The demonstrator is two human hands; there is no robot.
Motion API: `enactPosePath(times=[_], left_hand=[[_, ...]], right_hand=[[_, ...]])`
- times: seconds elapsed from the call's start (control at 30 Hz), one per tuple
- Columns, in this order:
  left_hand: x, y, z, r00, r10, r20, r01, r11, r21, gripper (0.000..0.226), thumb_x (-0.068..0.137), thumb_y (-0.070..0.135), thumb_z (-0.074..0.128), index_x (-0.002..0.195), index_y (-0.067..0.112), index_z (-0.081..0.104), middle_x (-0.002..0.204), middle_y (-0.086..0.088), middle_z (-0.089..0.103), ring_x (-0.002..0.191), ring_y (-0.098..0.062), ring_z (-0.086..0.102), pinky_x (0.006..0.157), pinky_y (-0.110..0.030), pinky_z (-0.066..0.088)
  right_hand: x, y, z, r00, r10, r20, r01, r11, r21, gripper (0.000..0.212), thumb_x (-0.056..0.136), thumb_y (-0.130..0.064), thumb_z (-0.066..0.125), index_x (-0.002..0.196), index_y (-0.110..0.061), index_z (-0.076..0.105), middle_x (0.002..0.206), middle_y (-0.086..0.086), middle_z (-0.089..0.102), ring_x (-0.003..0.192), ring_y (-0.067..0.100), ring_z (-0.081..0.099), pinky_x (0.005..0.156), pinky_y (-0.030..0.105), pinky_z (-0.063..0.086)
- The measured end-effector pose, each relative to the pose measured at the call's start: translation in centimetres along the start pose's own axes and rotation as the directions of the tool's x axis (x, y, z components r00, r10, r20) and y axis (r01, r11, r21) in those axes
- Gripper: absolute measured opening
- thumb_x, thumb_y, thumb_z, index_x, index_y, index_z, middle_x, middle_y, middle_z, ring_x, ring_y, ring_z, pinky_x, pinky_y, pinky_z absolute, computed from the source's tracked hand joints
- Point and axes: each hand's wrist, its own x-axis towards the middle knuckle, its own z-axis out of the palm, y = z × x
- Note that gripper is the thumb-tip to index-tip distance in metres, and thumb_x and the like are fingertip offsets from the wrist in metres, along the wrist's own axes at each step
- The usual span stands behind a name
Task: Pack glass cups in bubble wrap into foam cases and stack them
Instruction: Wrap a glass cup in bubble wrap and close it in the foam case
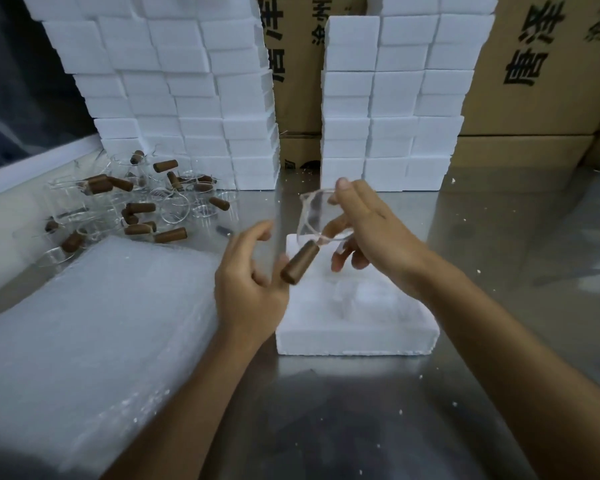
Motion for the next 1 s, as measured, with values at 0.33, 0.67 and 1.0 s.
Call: enactPosePath(times=[0.33, 0.67, 1.0], left_hand=[[0.4, 3.1, -0.6, 0.934, 0.311, 0.174, -0.332, 0.938, 0.102, 0.070, 0.086, 0.030, 0.067, 0.147, 0.017, 0.037, 0.126, -0.001, 0.051, 0.109, 0.001, 0.050, 0.082, -0.020, 0.053], [0.9, 3.2, -1.4, 0.983, 0.181, 0.029, -0.181, 0.926, 0.331, 0.094, 0.075, 0.027, 0.076, 0.154, 0.023, 0.025, 0.110, -0.001, 0.038, 0.094, -0.015, 0.049, 0.067, -0.027, 0.049], [0.1, 3.3, -0.8, 0.982, 0.145, 0.122, -0.145, 0.989, -0.005, 0.097, 0.071, 0.037, 0.084, 0.148, 0.019, 0.027, 0.127, 0.005, 0.047, 0.112, -0.008, 0.052, 0.081, -0.010, 0.045]], right_hand=[[-0.5, -0.6, 2.3, 0.975, 0.114, 0.193, -0.137, 0.985, 0.109, 0.051, 0.095, -0.069, 0.031, 0.116, -0.032, 0.058, 0.112, -0.006, 0.066, 0.061, 0.000, 0.062, 0.059, 0.026, 0.044], [-1.4, -1.2, 3.0, 0.963, -0.063, 0.262, 0.045, 0.996, 0.073, 0.067, 0.090, -0.033, 0.071, 0.148, -0.022, 0.041, 0.120, 0.011, 0.064, 0.104, 0.013, 0.066, 0.087, 0.038, 0.059], [0.0, -0.7, -1.1, 0.959, -0.219, 0.180, 0.242, 0.963, -0.119, 0.014, 0.099, -0.025, 0.056, 0.088, -0.017, 0.056, 0.090, 0.001, 0.065, 0.085, 0.022, 0.070, 0.072, 0.039, 0.061]])
